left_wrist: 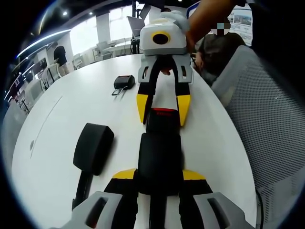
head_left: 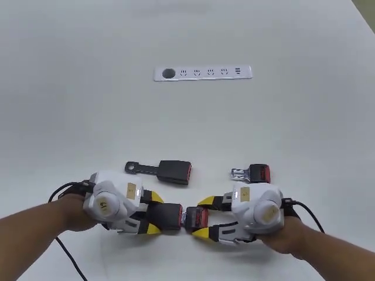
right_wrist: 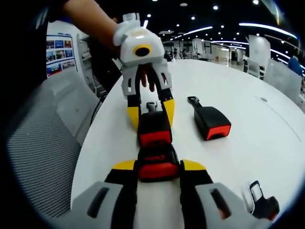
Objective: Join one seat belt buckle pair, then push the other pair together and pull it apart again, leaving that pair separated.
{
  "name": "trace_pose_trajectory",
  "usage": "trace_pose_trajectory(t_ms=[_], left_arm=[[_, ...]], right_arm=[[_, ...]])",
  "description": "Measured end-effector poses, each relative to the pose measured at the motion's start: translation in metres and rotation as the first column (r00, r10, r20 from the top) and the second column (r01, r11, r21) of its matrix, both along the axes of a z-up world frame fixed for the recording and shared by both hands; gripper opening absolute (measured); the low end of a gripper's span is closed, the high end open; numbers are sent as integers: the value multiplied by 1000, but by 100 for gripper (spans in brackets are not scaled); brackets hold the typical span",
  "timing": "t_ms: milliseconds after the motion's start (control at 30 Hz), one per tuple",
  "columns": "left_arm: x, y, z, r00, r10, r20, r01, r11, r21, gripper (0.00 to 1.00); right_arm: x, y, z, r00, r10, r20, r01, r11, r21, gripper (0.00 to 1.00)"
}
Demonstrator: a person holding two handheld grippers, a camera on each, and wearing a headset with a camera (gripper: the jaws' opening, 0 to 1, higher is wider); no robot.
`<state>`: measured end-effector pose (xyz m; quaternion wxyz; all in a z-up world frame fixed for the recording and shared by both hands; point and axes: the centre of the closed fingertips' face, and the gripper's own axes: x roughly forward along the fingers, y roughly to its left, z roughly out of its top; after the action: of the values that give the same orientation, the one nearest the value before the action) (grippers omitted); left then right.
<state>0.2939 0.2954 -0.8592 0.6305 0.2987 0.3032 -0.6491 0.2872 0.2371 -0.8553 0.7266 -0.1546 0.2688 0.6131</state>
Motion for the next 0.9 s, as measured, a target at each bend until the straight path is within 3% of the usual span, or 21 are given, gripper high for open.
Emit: trace_pose_trajectory(t_ms=[900], left_arm=[[0, 0, 0, 1000, -10, -5, 10, 1000, 21, 33]], right_arm=[[0, 0, 0, 1000, -14, -5, 14, 1000, 17, 34]])
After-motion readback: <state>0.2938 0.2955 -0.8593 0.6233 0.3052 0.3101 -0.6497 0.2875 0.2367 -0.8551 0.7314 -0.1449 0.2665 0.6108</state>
